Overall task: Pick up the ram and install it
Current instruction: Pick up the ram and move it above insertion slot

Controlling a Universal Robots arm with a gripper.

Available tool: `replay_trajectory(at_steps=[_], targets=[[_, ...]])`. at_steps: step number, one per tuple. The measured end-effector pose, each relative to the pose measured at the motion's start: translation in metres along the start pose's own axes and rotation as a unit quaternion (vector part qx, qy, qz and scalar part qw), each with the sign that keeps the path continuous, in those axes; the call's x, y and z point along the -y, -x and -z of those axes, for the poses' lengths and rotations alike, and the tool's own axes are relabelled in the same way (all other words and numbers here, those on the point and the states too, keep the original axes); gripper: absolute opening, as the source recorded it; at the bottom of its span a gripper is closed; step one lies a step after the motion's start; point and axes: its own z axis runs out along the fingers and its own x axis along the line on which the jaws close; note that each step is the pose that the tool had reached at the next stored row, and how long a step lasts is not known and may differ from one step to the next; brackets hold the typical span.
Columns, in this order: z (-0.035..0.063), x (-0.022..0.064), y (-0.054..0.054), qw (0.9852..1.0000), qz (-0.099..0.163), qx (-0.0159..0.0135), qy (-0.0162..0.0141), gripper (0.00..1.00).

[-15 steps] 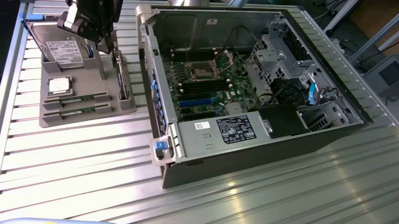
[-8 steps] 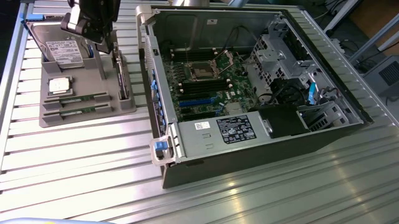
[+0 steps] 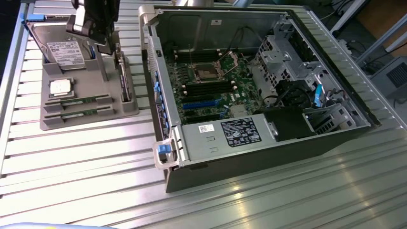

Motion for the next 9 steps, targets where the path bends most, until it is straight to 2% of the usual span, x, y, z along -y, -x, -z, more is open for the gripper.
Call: replay_trajectory(at_steps=[9], targets=[[-0.0001, 0.0, 0.0, 0.9988, 0.049, -0.0021, 0.0012, 0.1]])
